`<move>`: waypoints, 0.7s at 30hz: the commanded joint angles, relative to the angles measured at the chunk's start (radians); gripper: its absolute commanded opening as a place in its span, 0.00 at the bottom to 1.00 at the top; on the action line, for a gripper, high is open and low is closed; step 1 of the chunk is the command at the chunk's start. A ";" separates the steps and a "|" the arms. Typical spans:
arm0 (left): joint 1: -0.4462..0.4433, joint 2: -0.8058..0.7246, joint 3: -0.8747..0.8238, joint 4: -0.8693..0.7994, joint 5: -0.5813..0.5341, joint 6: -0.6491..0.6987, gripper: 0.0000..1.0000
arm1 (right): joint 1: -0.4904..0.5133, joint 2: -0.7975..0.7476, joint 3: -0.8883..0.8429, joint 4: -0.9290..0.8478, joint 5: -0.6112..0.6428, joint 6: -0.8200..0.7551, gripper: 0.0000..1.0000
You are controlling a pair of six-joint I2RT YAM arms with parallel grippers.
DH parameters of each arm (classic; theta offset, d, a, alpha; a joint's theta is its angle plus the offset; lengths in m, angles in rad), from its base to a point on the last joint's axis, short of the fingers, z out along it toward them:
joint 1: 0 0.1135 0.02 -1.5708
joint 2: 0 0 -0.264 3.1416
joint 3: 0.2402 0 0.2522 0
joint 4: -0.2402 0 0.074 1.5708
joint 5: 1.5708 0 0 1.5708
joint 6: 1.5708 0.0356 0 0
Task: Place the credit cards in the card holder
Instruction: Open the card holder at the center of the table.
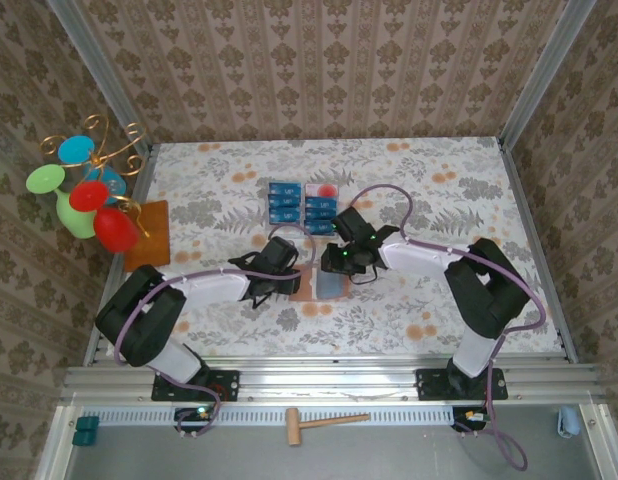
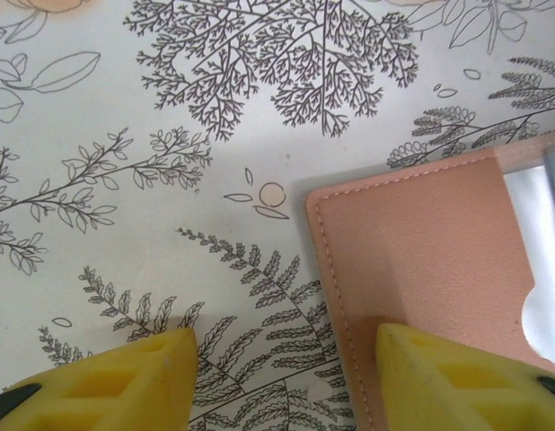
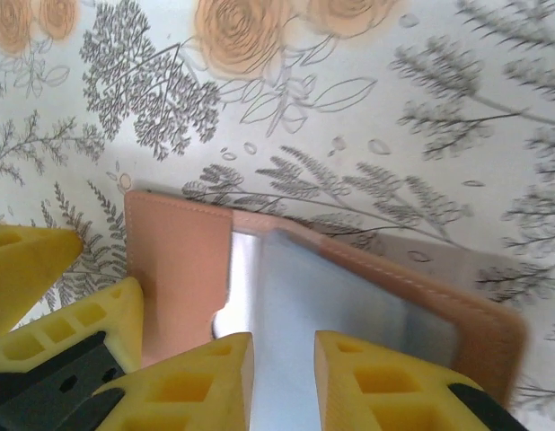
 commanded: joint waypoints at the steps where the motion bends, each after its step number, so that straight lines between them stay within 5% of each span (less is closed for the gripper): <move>1: -0.012 0.007 -0.010 -0.001 -0.020 -0.004 0.55 | -0.012 -0.028 -0.030 -0.040 0.023 -0.016 0.26; 12: -0.017 0.011 -0.011 0.007 -0.019 -0.005 0.54 | -0.015 -0.034 -0.064 -0.031 0.025 -0.012 0.39; 21: -0.020 0.011 -0.018 0.015 -0.019 -0.007 0.54 | -0.016 -0.084 -0.091 -0.033 0.029 -0.003 0.40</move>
